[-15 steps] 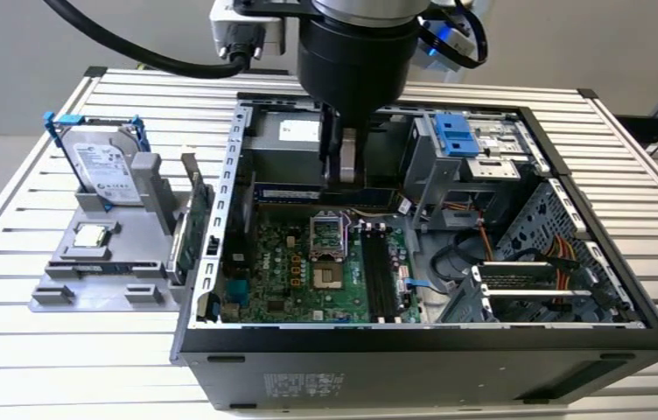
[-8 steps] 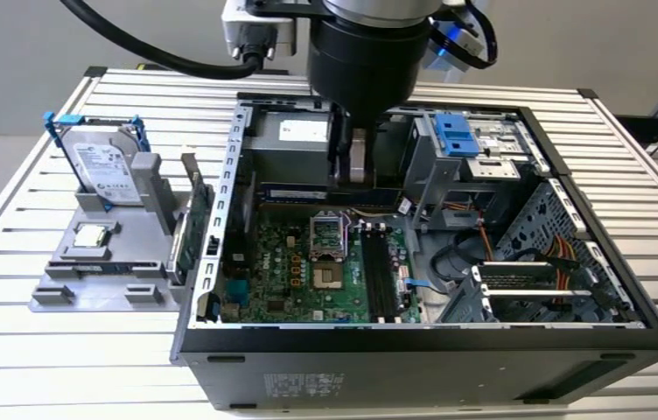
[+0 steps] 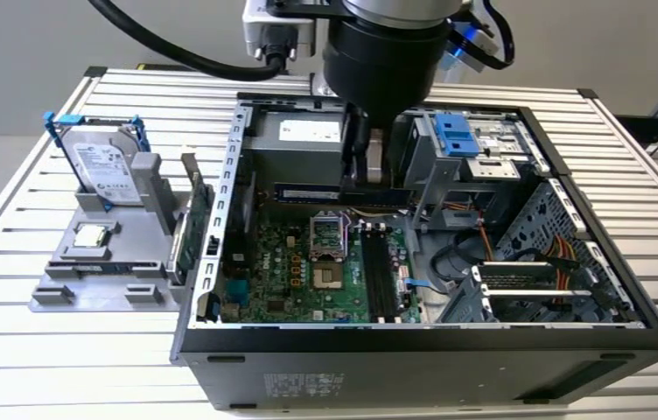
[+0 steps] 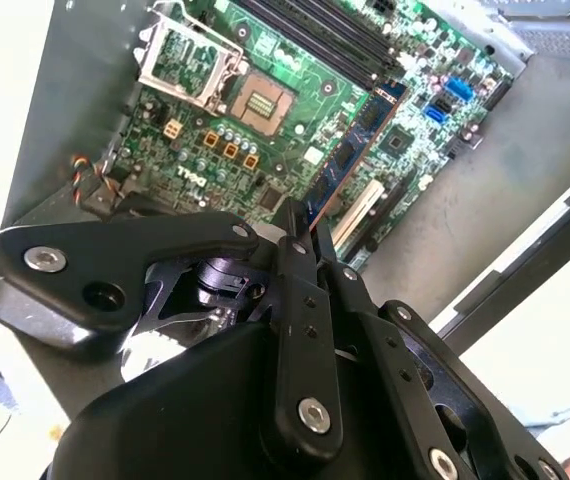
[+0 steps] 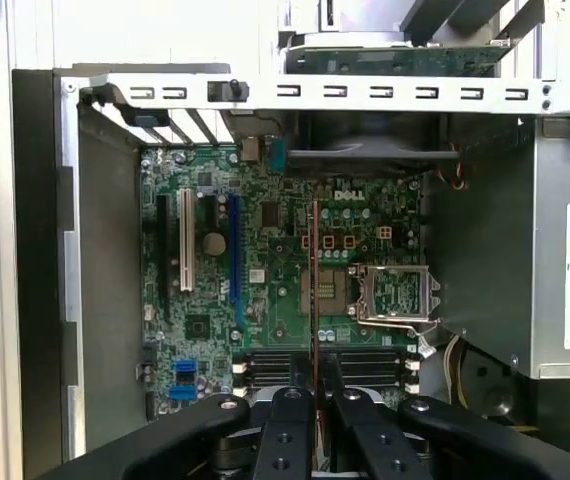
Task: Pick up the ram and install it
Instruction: 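Pick up the ram and move it above insertion slot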
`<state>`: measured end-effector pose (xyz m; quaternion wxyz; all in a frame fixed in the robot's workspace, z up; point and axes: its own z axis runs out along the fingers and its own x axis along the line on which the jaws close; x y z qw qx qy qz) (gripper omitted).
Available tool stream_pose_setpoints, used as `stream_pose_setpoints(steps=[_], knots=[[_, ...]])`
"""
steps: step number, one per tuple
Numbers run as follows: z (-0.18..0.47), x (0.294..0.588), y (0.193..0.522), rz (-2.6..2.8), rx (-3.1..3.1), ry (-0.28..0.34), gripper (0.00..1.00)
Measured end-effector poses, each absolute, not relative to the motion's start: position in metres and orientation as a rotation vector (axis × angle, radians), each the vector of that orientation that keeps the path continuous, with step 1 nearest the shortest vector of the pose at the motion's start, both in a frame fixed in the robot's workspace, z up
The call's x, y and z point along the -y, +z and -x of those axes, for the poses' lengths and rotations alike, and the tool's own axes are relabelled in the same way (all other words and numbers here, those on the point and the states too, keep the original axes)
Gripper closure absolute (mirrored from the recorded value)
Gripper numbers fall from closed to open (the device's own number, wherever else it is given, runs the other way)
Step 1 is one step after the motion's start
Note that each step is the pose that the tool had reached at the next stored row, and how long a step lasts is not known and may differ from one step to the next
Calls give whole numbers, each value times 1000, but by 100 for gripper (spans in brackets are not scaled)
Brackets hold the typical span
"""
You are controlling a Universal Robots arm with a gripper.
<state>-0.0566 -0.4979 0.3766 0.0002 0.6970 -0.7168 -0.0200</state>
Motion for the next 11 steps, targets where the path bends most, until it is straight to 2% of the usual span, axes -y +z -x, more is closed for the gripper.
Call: stream_pose_setpoints(steps=[11], knots=[[40, 498, 377, -2189, 2251, -63, 100]])
